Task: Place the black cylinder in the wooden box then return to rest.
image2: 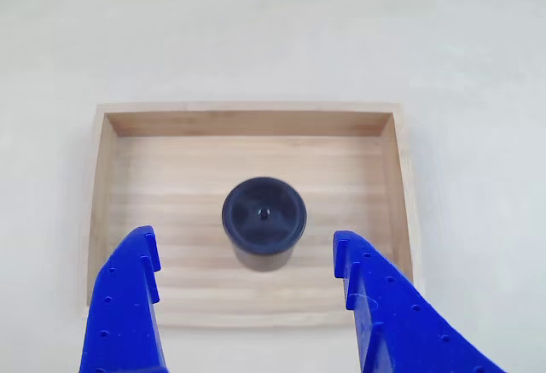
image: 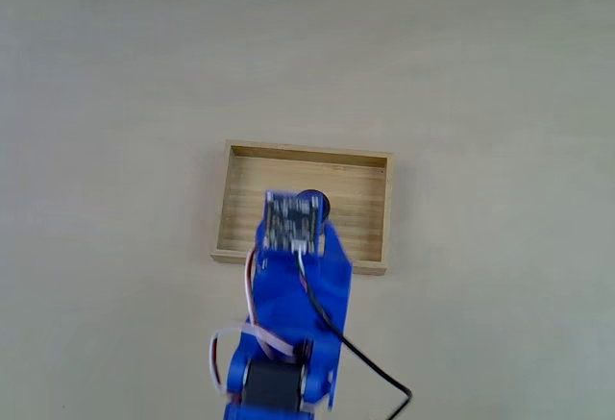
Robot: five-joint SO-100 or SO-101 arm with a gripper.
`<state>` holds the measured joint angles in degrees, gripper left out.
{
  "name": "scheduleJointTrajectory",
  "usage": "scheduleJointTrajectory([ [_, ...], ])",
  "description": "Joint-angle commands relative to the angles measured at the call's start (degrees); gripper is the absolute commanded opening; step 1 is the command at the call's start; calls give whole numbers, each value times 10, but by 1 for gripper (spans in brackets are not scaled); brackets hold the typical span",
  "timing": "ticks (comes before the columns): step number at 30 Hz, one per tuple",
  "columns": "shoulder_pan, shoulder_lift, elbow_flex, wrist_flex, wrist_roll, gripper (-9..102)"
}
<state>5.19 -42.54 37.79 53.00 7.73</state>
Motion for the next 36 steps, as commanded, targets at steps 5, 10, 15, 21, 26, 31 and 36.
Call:
scheduleJointTrajectory([
  [5,-11,-294,139,55,-85,19],
  [10,-12,-396,231,59,-123,5],
  [15,-12,-438,308,67,-131,0],
  [21,-18,-497,383,91,-163,0],
  [26,-28,-532,439,142,-164,0],
  [31,-32,-548,475,185,-164,-1],
  [36,-32,-561,510,218,-165,-1],
])
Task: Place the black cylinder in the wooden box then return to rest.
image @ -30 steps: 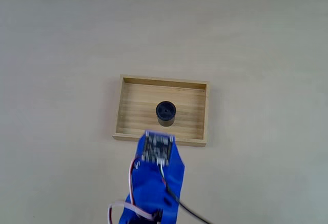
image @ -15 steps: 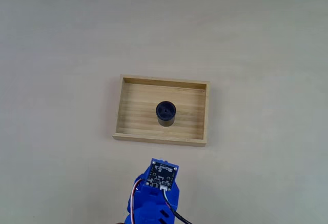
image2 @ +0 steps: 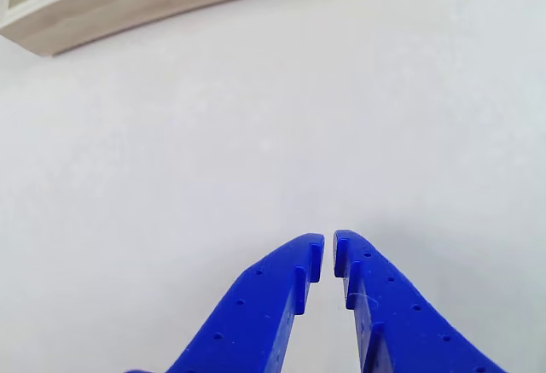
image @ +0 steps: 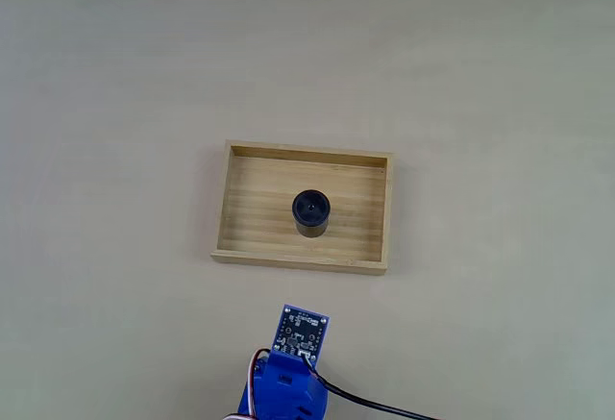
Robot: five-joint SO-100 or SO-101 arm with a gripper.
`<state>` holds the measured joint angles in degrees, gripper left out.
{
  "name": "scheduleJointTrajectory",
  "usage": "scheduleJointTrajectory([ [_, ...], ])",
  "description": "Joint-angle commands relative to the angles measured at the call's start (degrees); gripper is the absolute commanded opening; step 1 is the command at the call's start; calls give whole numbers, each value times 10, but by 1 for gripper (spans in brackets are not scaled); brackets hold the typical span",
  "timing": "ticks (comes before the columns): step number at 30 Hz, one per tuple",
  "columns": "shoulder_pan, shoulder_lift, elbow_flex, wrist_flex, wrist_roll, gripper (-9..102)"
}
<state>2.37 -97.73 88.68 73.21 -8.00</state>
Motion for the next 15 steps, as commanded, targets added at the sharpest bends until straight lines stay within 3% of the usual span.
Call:
scheduleJointTrajectory([
  [1,-4,-9,8,18,-8,-1],
  [15,-4,-11,36,47,-15,-1],
])
